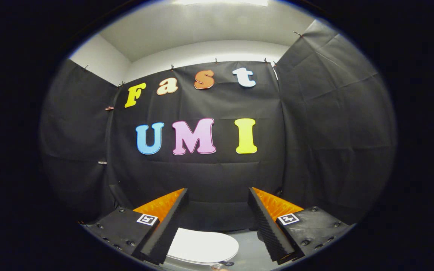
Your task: Open the toilet lid.
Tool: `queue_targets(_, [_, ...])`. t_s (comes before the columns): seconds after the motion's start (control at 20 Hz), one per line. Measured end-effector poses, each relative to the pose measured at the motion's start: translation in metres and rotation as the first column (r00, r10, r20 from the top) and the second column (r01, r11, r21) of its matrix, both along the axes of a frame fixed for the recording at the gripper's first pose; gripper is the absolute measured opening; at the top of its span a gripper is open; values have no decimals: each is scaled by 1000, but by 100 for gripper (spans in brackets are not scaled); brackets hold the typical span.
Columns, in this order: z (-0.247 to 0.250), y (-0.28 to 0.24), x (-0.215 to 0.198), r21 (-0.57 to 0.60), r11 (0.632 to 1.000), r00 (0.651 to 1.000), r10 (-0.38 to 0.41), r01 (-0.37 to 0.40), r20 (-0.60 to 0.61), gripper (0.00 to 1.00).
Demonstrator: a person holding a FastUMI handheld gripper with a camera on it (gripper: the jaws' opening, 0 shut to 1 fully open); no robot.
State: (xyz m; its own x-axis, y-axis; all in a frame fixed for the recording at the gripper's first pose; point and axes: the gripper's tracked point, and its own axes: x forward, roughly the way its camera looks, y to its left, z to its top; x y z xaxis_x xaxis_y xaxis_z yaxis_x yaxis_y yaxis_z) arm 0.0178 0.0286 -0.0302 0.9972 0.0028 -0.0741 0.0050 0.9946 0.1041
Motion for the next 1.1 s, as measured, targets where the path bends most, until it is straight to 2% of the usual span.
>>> queue_targets(0.45, [-75, -30, 21, 136, 988, 995, -69, 78, -76, 99])
queue_targets(0.8, [-174, -69, 30, 203, 964, 969, -130, 174, -212, 99])
queue_targets(1.1, [-260, -90, 34, 258, 940, 939, -137, 224, -316, 99])
